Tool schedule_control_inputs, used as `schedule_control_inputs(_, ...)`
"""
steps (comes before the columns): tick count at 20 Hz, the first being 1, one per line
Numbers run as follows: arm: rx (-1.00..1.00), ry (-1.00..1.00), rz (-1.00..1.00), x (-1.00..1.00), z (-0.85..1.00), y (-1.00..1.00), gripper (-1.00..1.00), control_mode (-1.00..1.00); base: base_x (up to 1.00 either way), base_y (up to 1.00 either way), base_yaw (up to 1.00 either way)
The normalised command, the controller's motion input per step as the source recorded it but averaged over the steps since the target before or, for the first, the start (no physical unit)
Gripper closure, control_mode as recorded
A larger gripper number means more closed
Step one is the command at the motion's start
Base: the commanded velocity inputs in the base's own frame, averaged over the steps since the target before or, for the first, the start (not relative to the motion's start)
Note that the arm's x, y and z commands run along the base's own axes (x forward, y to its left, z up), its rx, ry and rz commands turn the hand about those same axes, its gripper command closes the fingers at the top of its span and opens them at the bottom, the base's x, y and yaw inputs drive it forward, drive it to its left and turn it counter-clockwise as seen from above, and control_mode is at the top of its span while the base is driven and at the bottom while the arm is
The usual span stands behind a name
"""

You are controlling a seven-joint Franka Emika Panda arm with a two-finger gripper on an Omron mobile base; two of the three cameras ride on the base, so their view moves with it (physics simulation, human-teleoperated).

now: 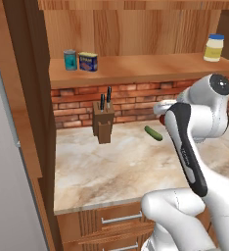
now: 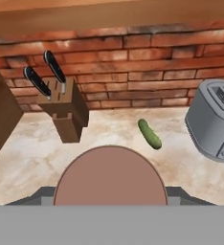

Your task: Pick the cans from the counter and place them in their designated side in the cabinet.

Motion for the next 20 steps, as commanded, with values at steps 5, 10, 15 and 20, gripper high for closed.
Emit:
schedule_control_inputs(5, 0.00, -0.05, 0.02, -0.17, 0.22, 0.18, 1.00, -1.00, 0.00, 0.00, 0.00)
schedule_control_inputs(10, 0.00, -0.03, 0.02, -0.09, 0.21, 0.18, 1.00, -1.00, 0.00, 0.00, 0.00)
schedule_control_inputs(15, 0.00, -0.02, 0.03, -0.11, 0.20, 0.13, 1.00, -1.00, 0.00, 0.00, 0.00)
schedule_control_inputs(20, 0.00, -0.05, 0.04, -0.01, 0.25, 0.13, 1.00, -1.00, 0.00, 0.00, 0.00)
